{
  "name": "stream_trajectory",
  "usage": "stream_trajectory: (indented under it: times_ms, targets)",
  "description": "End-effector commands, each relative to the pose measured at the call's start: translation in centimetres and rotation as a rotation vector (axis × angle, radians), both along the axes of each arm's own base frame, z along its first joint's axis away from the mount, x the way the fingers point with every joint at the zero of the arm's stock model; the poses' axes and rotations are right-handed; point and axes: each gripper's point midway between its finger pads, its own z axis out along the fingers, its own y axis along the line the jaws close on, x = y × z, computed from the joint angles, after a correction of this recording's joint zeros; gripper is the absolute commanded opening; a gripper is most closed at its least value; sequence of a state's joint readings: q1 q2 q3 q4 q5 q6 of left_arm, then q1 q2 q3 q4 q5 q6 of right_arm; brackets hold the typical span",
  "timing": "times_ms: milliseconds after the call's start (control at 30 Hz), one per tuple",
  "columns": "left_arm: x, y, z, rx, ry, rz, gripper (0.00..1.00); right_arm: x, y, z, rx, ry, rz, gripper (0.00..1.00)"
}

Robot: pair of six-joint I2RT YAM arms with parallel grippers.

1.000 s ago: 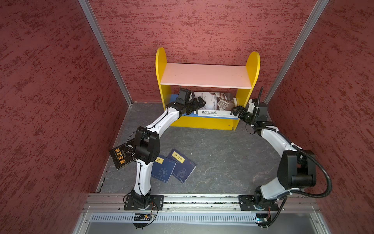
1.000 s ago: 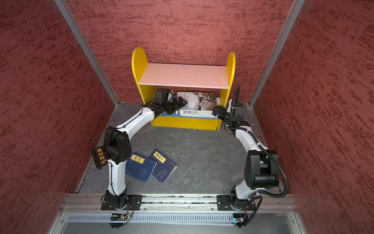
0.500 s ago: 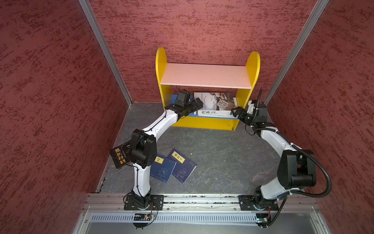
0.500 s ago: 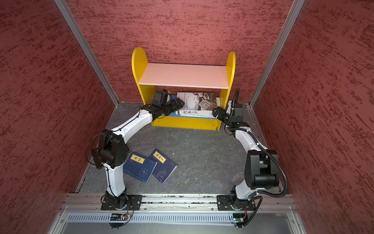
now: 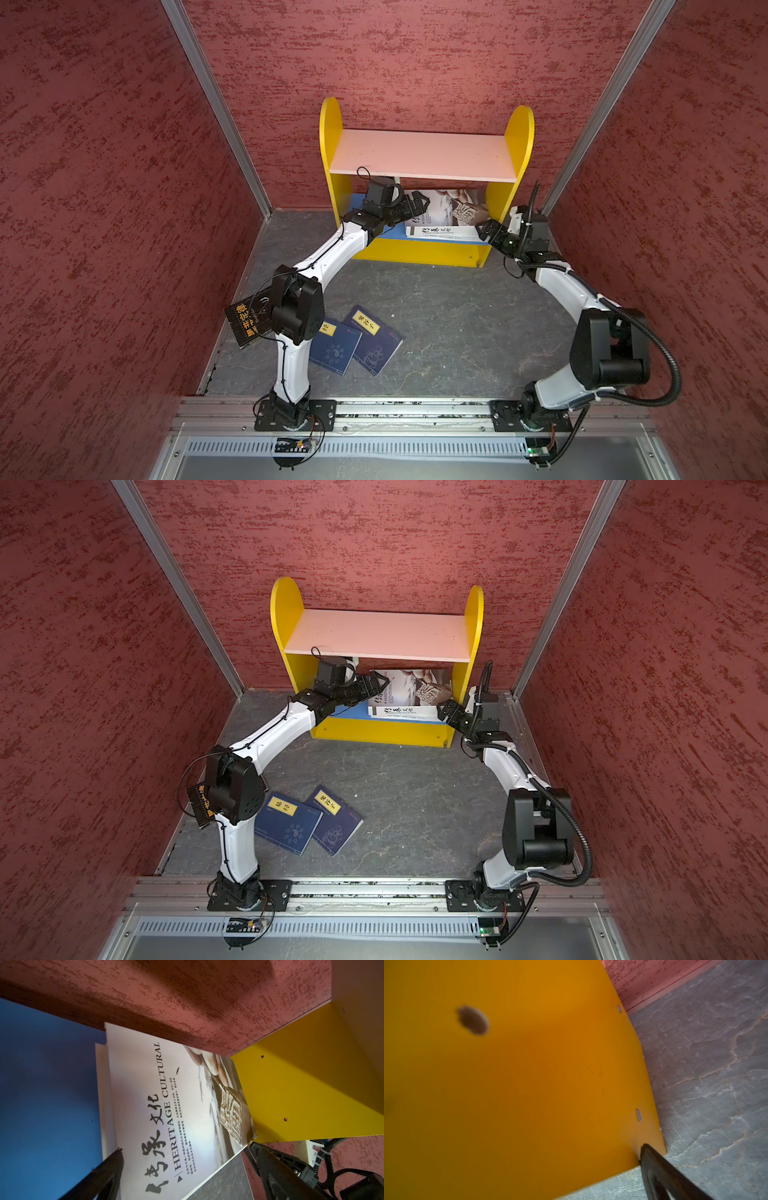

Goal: Stacking books/files
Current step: Place the book at the bookshelf.

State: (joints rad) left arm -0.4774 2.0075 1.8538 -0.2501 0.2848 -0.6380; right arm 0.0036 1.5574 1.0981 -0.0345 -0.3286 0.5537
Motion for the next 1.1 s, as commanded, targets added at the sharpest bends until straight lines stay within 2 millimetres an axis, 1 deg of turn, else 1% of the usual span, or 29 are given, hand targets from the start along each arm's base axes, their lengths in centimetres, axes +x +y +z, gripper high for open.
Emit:
stream_trajectory:
  times_ms: [0, 133, 367, 467, 633, 767, 867, 967, 1067]
  targets:
    - [0.3, -1.6, 0.1, -0.014, -0.035, -0.069, 1.0, -0.3, -0.2, 1.3, -0.007, -0.039, -0.011, 0.96]
    - [0.7, -2.0, 0.1, -0.031, -0.042, -0.084, 1.0, -0.3, -0.2, 1.3, -0.011, -0.038, -0.013, 0.96]
    - [1.3, -1.7, 0.0, -0.052, -0.039, -0.077, 1.0, -0.4, -0.3, 0.9, -0.022, -0.023, -0.011, 0.95]
    - [1.3, -1.1, 0.2, -0.03, -0.045, -0.047, 1.0, -0.4, -0.4, 0.7, -0.027, -0.018, -0.014, 0.95]
    - [0.7, 0.4, 0.7, 0.002, -0.058, 0.011, 0.99, -0.4, -0.5, 0.3, -0.03, -0.008, -0.018, 0.95]
    - [0.1, 1.9, 0.0, 0.031, -0.037, 0.074, 0.99, -0.4, -0.5, 0.1, -0.031, -0.005, -0.023, 0.95]
    - [-0.2, 2.5, -0.5, 0.034, -0.025, 0.103, 0.99, -0.3, -0.5, -0.1, -0.03, -0.001, -0.024, 0.95]
    - [-0.3, 2.4, -1.1, 0.031, 0.0, 0.098, 1.0, -0.2, -0.5, 0.0, -0.028, -0.003, -0.023, 0.94]
    - [-0.3, 1.4, -1.4, 0.009, 0.009, 0.049, 0.99, -0.1, -0.5, 0.0, -0.025, -0.004, -0.022, 0.94]
